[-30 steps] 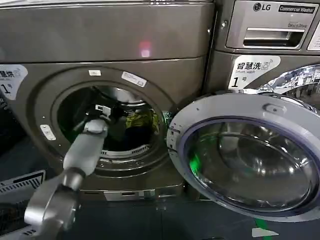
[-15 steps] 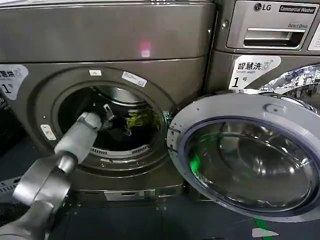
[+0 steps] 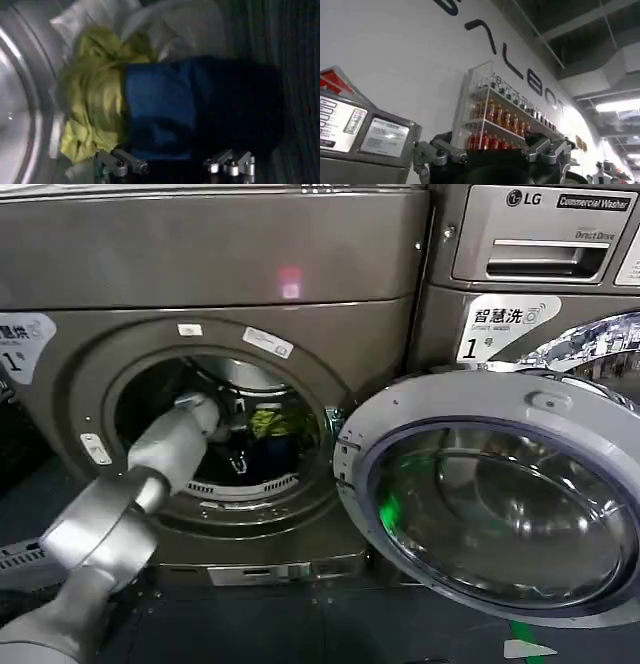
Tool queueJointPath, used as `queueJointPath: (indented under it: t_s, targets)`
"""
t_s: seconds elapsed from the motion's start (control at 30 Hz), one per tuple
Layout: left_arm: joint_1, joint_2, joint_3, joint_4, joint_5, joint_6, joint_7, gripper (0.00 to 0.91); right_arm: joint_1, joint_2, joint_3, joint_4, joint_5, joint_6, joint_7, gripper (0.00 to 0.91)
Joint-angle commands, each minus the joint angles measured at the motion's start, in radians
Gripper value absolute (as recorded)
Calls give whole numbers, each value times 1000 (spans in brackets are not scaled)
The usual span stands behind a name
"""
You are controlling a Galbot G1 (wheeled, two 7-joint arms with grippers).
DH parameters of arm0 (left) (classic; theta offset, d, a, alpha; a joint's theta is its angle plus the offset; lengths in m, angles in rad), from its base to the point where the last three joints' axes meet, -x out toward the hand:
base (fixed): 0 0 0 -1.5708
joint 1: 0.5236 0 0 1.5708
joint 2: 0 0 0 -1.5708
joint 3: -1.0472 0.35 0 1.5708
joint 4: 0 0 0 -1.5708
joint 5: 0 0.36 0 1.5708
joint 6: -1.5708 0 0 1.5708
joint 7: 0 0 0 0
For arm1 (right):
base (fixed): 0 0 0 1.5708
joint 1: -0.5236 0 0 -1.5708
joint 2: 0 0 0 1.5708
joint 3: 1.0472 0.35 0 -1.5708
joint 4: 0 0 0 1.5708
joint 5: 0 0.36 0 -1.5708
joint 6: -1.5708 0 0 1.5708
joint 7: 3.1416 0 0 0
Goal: Grasp the clothes from the dryer.
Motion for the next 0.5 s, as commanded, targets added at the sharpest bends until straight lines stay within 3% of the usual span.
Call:
queueJointPath:
  t_s: [0.03,0.2,0.23,0.27,0.3,0.37,0.5]
  targets:
    - [11,-44,52,13,41,135,-52,907,1,-1,-3,1,-3,1,-3,907]
    - [26,-46,34,14,45,136,-75,887,1,0,-5,2,-4,3,-4,907]
    - [27,-46,35,14,47,137,-78,796,1,1,-5,3,-4,3,-4,907]
    - [28,-45,34,15,48,138,-77,512,1,2,-6,4,-4,3,-4,907]
    - [28,-44,34,15,47,136,-74,159,1,3,-6,4,-4,3,-4,907]
    - [28,-43,29,15,43,136,-77,0,1,5,-6,4,-5,5,-3,907]
    - [27,-41,-1,12,19,129,-82,0,1,11,-7,6,-5,5,-4,907]
